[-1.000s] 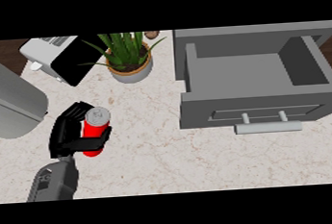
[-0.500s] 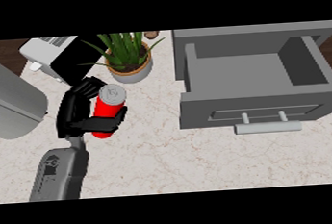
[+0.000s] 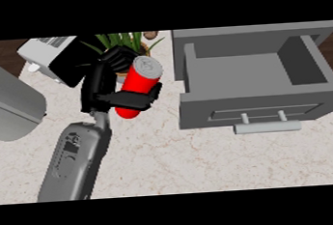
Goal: Pick up the can, place it into the drawer and close the drawer
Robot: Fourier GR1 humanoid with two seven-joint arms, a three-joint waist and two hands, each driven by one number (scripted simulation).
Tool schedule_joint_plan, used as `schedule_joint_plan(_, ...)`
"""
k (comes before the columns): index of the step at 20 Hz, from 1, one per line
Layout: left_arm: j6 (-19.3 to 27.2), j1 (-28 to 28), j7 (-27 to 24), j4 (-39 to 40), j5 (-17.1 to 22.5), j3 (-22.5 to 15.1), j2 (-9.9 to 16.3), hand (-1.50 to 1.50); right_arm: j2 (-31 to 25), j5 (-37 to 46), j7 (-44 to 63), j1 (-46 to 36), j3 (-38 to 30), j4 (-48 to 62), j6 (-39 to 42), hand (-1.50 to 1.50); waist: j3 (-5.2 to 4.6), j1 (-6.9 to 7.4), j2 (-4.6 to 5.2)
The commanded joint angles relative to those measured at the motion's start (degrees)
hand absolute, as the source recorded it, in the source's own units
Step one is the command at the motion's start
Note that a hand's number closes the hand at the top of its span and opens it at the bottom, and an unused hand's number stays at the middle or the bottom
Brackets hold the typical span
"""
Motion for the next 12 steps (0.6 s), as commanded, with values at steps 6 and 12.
schedule_joint_plan(6, 8.52, -19.39, 5.93, 8.39, 0.3, -5.25, -0.04, 1.5, -0.48, 1.9, 3.62, -4.53, 0.35, 1.1, -1.72, -1.5, -0.02, -0.43, 0.21)
schedule_joint_plan(12, 11.84, -29.46, 7.21, 17.49, 2.54, -4.69, -0.04, 1.5, 1.38, 3.01, -0.43, 1.39, 4.71, -0.97, -1.21, -1.5, -0.01, -0.73, 0.19)
